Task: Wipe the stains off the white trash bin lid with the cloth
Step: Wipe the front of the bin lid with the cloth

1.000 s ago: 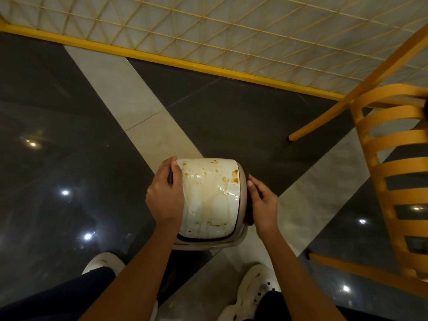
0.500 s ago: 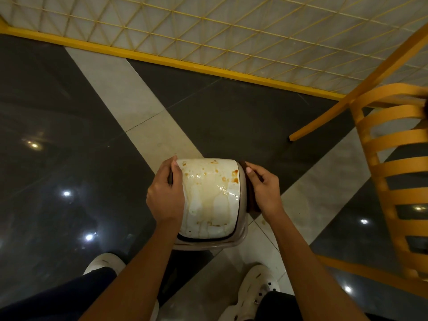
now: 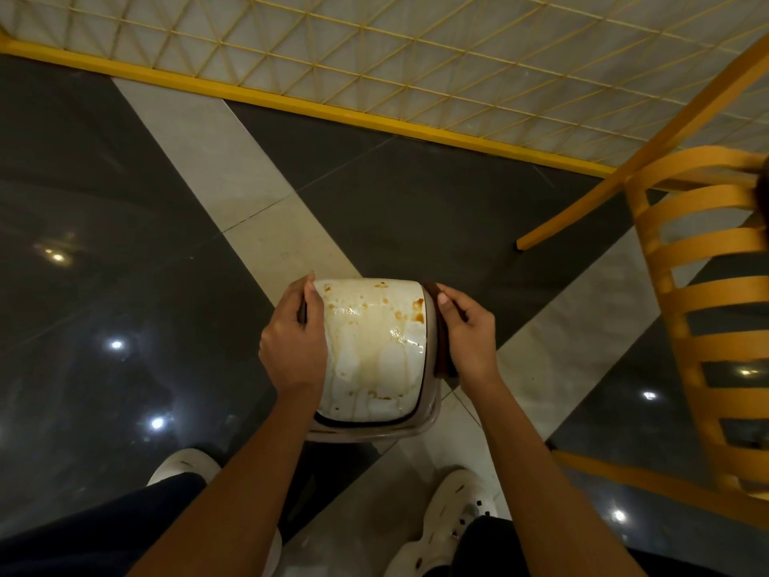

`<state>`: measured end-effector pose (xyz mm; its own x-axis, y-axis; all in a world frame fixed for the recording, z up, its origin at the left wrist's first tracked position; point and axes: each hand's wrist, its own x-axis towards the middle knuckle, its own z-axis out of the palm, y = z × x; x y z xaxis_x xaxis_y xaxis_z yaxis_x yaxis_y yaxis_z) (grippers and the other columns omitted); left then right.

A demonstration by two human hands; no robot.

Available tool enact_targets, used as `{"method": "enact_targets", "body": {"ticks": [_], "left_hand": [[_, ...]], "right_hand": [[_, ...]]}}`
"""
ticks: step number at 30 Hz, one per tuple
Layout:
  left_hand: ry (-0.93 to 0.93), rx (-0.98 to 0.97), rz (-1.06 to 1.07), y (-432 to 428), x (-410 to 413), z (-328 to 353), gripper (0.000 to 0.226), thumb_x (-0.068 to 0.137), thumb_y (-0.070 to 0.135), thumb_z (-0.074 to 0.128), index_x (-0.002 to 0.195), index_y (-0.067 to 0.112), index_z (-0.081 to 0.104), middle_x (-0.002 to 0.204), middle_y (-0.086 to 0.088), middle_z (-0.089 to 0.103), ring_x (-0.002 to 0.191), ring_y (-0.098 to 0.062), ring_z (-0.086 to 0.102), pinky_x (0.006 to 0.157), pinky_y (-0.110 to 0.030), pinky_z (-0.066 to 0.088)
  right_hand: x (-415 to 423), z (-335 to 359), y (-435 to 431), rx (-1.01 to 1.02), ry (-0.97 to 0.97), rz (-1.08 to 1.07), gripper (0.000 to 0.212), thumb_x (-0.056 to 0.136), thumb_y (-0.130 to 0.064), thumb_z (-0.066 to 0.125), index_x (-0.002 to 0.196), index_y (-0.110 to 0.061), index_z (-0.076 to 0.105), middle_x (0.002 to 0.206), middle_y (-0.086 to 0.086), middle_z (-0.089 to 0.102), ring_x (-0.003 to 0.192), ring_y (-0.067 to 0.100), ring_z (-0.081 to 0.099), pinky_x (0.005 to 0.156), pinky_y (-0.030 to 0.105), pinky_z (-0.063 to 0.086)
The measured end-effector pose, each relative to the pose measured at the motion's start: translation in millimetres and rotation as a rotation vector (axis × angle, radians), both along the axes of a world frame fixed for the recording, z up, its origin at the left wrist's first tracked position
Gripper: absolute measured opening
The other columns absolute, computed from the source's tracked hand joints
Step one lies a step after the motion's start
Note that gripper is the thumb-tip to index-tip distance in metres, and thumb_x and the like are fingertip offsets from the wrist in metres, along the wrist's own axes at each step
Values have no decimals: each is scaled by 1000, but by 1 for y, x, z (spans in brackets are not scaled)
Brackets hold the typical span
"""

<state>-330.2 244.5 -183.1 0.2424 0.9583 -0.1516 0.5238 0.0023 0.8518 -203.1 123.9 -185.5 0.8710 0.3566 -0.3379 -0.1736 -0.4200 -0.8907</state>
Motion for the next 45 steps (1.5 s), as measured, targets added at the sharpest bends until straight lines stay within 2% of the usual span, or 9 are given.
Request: {"method": "enact_targets", "body": {"ticks": [5,10,16,24,27,31,36,41,45], "left_hand": [[-7,-11,6,0,0,0,29,94,38,43,115,30,61,110,3,66,98,-11,57,87,-32,48],[-11,4,-3,0,-1,0,28,95,37,44,114,29,63,107,4,66,93,-6,55,82,-26,45],[12,19,-6,0,0,-2,29,94,40,44,113,30,63,110,4,67,102,-17,60,84,-31,47],[4,33,9,0,0,-1,28,94,38,45,113,29,64,106,2,68,99,-16,61,82,-29,46],[-3,34,13,0,0,-2,28,94,37,45,113,28,64,107,2,68,99,-16,61,83,-32,49],[-7,39,-5,0,0,-2,29,94,38,45,114,28,63,108,3,68,100,-16,61,86,-35,50],[-9,27,-14,1,-1,-1,30,94,38,44,114,27,63,107,2,68,99,-16,61,85,-32,49],[-9,24,-16,1,0,-1,29,94,39,44,113,28,63,105,3,68,97,-16,61,85,-37,52],[-10,11,-13,1,0,0,29,94,37,44,114,28,63,106,3,68,96,-13,60,83,-32,50]], "right_hand": [[-7,5,1,0,-23,9,26,95,-15,49,117,-19,64,111,-7,63,104,5,56,91,18,45],[-71,-5,-30,80,-162,-169,28,93,-17,53,109,-39,58,118,-14,60,111,-4,54,95,14,43],[-85,-10,-29,119,-172,-309,28,93,-13,53,108,-36,60,112,-18,61,107,-7,55,96,20,46],[-103,-20,-21,91,-299,-405,27,93,-11,51,114,-25,60,117,-9,61,111,-2,54,96,14,42],[-129,-28,-33,65,-243,-451,29,93,-16,48,115,-32,56,119,-14,59,112,-9,51,94,8,40],[-127,-28,-35,67,-138,-507,25,94,-14,49,112,-29,58,112,-15,61,105,-11,53,90,8,43],[-76,-26,-28,36,-61,-338,24,95,-17,50,113,-29,60,109,-14,63,102,-1,56,91,20,45],[-6,-11,-1,-93,-48,-48,27,95,-13,50,119,-13,63,112,-3,63,99,5,54,76,2,39],[8,-5,10,-77,-17,23,26,95,-12,51,117,-13,64,117,1,64,104,7,55,90,17,42]]}}
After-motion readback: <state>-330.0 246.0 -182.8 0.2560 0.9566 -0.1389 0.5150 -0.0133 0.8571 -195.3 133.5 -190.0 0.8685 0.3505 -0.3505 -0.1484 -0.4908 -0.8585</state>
